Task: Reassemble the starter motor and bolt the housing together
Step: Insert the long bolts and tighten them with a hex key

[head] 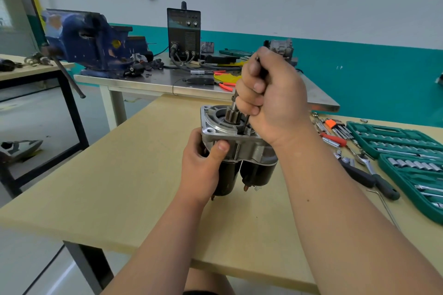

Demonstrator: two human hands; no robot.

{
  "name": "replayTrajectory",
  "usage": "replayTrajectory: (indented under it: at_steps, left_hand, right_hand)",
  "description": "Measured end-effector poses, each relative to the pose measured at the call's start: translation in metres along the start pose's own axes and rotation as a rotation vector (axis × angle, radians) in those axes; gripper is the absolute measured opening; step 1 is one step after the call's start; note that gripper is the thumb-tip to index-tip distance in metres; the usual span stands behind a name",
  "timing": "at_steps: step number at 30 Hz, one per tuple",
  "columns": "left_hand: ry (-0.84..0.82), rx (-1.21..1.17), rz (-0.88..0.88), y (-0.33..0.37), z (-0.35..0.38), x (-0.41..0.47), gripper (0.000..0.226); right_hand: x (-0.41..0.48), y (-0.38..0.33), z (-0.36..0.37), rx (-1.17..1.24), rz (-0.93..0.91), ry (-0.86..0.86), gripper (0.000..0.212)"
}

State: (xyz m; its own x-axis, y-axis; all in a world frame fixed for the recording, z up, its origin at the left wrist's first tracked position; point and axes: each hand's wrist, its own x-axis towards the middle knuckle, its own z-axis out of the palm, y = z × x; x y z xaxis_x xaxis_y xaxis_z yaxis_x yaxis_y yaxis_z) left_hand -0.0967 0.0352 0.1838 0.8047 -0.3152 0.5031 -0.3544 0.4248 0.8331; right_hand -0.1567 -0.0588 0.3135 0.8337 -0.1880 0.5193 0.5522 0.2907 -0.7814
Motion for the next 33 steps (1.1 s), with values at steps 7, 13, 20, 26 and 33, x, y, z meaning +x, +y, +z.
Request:
replayTrajectory:
  at_steps: [7, 13, 20, 26, 33]
  left_hand:
    - [0.013, 0.036, 0.015, -0.004, 0.001, -0.001, 0.056]
    - [0.03, 0.012, 0.039, -0.003, 0.0, -0.001, 0.056]
    - [0.08, -0.051, 0.022, 0.002, -0.006, -0.001, 0.081]
    - [0.099, -0.018, 0.031, -0.002, -0.006, -0.002, 0.051]
    - [0.162, 0.025, 0.07, -0.005, 0.003, -0.007, 0.041]
  right_hand:
    - [-0.005, 0.014, 0.014, -0.828, -0.409, 0.369, 0.034]
    - [0.0, 0.012, 0.011, -0.647, -0.311, 0.309, 0.021]
    - [0.01, 0.0, 0.006, -0.036, 0.135, -0.08, 0.03]
    - [0.009, 0.005, 0.034, -0.783, -0.078, 0.323, 0.03]
    - [0.003, 0.019, 0.04, -0.979, -0.341, 0.523, 0.03]
